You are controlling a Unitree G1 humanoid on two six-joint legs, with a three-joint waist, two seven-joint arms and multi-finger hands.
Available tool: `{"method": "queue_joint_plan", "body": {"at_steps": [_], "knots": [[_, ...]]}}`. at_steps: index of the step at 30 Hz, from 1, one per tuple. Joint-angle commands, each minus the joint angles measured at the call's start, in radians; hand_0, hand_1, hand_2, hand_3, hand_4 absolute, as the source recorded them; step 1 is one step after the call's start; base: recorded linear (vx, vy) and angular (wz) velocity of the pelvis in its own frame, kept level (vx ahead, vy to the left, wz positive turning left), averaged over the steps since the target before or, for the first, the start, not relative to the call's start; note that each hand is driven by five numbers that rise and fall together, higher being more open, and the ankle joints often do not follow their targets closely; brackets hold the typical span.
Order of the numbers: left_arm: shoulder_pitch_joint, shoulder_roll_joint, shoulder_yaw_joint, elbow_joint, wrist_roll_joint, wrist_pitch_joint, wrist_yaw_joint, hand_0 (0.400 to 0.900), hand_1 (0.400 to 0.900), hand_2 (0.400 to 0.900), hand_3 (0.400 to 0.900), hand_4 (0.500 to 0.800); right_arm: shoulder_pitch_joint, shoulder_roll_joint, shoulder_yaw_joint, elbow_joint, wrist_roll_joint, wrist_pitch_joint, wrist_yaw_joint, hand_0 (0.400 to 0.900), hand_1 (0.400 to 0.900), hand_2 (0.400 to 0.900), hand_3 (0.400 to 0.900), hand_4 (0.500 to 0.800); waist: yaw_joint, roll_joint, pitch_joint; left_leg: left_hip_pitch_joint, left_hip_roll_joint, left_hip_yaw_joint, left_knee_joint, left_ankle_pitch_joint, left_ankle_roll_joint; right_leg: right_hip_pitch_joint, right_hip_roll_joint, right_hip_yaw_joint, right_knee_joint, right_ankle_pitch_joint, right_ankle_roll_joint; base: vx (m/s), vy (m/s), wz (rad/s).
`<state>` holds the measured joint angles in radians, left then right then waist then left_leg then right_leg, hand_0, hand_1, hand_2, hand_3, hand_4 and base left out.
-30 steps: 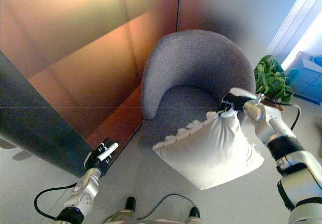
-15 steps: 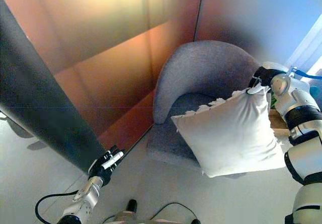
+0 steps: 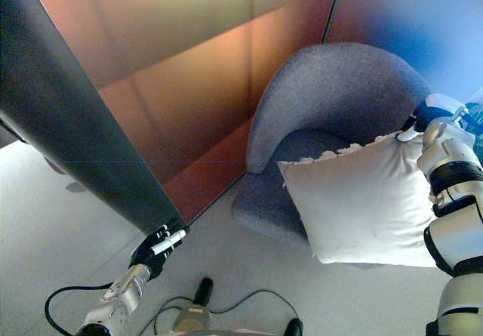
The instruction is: Pick up the pillow and put it on the sofa.
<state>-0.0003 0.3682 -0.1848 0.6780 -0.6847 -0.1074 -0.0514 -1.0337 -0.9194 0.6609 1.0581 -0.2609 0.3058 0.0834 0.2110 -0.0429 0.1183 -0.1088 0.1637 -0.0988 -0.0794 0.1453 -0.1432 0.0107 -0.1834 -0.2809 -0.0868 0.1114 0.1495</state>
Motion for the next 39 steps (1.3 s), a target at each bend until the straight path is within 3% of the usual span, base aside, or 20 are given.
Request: {"method": "queue_joint_plan", "body": {"at_steps": [1,6,7,8,20,30,39], "knots": [[-0.124,0.069,-0.056,-0.116,-0.027,-0.068,-0.004,0.9,0.9,0.9,0.9,0.8,-0.267,-0.06,0.049,0.001,-0.004,0.03,-0.107,0.4,0.4,0.4,0.4,0.5,0.025,-0.058,0.004,0.036,0.017,0.01,-0.008,-0.055,0.012,-0.01,-0.061,0.057,0.0,0.019,0.044,0.0,0.0,0.0],[-0.11,0.07,-0.055,-0.126,-0.025,-0.066,-0.003,0.9,0.9,0.9,0.9,0.8,-0.251,-0.058,0.037,0.012,-0.006,0.041,-0.116,0.4,0.4,0.4,0.4,0.5,0.025,-0.055,0.001,0.045,0.016,0.012,-0.008,-0.059,0.015,-0.002,-0.063,0.06,0.0,0.014,0.044,0.03,0.008,0.01],[-0.103,0.069,-0.052,-0.126,-0.021,-0.064,-0.007,0.9,0.9,0.9,0.9,0.8,-0.243,-0.057,0.028,0.019,-0.014,0.047,-0.114,0.625,0.625,0.625,0.625,0.635,0.025,-0.055,-0.005,0.05,0.016,0.012,-0.008,-0.061,0.015,0.003,-0.064,0.061,0.0,0.011,0.043,0.04,0.004,0.01],[-0.1,0.07,-0.052,-0.127,-0.02,-0.064,-0.008,0.9,0.9,0.9,0.9,0.8,-0.238,-0.057,0.024,0.021,-0.025,0.046,-0.113,0.9,0.9,0.9,0.9,0.8,0.026,-0.055,-0.007,0.052,0.016,0.013,-0.008,-0.062,0.015,0.006,-0.064,0.061,0.0,0.01,0.043,0.07,0.011,0.02],[-0.013,0.069,-0.033,-0.131,0.002,-0.042,-0.039,0.9,0.9,0.9,0.9,0.8,-0.147,-0.072,-0.027,0.031,-0.144,0.046,-0.173,0.9,0.9,0.9,0.9,0.8,0.027,-0.05,-0.073,0.123,0.021,0.043,-0.008,-0.078,0.016,0.072,-0.073,0.052,0.0,-0.006,0.046,0.09,0.026,0.01],[0.016,0.076,-0.031,-0.125,-0.005,-0.041,-0.056,0.9,0.9,0.9,0.9,0.8,-0.091,-0.097,-0.077,0.009,-0.173,0.041,-0.324,0.9,0.9,0.9,0.9,0.8,0.022,-0.041,-0.09,0.148,0.021,0.054,-0.008,-0.087,0.016,0.094,-0.073,0.053,0.0,-0.013,0.05,0.03,0.004,0.0],[0.019,0.061,-0.01,-0.107,0.024,-0.027,-0.043,0.9,0.9,0.9,0.9,0.8,-0.002,-0.083,-0.13,-0.06,-0.128,-0.007,-0.27,0.9,0.9,0.9,0.9,0.8,0.004,-0.044,-0.101,0.166,0.021,0.072,-0.008,-0.093,0.016,0.104,-0.078,0.059,0.0,-0.013,0.052,0.0,0.013,-0.04]]}}
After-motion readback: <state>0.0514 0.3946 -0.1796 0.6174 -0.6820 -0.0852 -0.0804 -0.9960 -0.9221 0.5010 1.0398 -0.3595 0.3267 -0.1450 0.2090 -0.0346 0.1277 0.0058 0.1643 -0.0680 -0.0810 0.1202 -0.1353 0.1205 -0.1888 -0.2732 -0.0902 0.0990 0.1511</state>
